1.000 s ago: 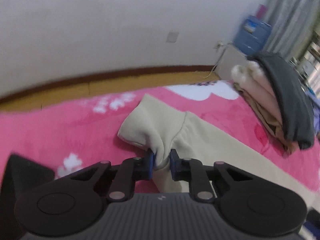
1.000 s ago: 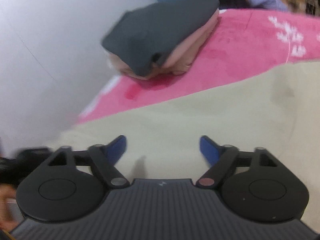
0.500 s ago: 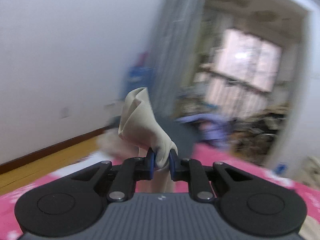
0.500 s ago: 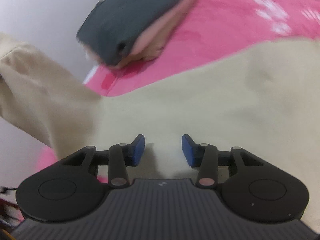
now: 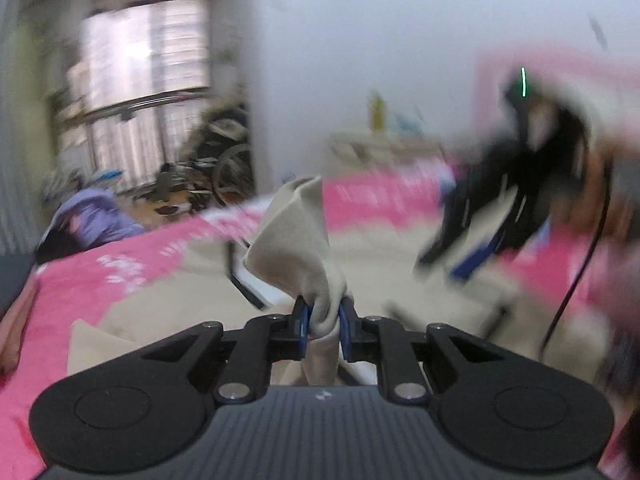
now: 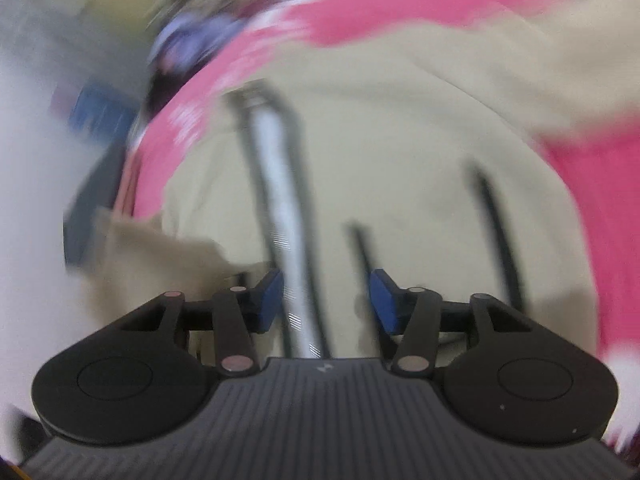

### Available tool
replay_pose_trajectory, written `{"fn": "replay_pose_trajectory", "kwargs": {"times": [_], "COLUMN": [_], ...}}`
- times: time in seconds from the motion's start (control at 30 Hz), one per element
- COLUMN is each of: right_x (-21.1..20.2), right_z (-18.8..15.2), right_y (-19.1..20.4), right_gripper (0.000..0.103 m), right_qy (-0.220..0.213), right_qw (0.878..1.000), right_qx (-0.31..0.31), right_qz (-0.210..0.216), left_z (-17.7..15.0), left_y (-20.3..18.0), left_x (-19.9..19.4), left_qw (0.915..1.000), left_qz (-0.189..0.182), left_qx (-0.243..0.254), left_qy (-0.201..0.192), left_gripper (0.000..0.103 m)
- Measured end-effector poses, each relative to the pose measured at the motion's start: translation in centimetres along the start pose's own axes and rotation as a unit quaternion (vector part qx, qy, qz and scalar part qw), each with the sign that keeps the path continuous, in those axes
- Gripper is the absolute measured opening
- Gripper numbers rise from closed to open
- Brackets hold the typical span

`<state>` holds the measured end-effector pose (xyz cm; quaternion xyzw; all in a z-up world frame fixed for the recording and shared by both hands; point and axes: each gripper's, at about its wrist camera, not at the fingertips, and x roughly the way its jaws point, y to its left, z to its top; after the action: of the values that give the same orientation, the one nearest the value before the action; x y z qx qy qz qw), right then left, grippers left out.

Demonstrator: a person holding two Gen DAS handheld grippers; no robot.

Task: Fold clothes
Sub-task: 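Carry the sleeve cuff across the sweatshirt front with the left tool and release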

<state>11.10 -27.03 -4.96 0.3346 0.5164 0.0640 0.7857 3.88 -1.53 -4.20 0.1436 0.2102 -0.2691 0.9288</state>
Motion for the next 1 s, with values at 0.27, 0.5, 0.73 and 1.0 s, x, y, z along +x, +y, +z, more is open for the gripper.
{"fn": "replay_pose_trajectory", "kwargs": {"times": [0.27, 0.5, 0.73, 1.0], "right_x": [1.7, 3.2, 4.1, 6.0], "right_z": [-3.6, -3.6, -4.3, -4.5], "right_y": [-5.9, -3.5, -3.5, -0.8], "right_gripper": [0.076, 0.081, 0.081, 0.032], "right_qy": [0.052, 0.108, 0.118, 0.125], "right_qw": [0.983, 0.986, 0.986, 0.989], "right_qx": [0.138, 0.084, 0.086, 0.039], "right_qz": [0.112, 0.093, 0.08, 0.065], "left_z": [-5.2, -5.7, -6.0, -4.6], "left_y": [-6.0, -7.3, -8.1, -7.9], "left_x": [1.8, 1.6, 1.3, 0.2], "left_qw": [0.988, 0.9865, 0.9865, 0.9914], "left_qz": [0.006, 0.018, 0.009, -0.006], "left_qx": [0.149, 0.157, 0.158, 0.127], "left_qy": [0.043, 0.043, 0.043, 0.03], "left_gripper": [0.034, 0.051, 0.051, 0.025]}}
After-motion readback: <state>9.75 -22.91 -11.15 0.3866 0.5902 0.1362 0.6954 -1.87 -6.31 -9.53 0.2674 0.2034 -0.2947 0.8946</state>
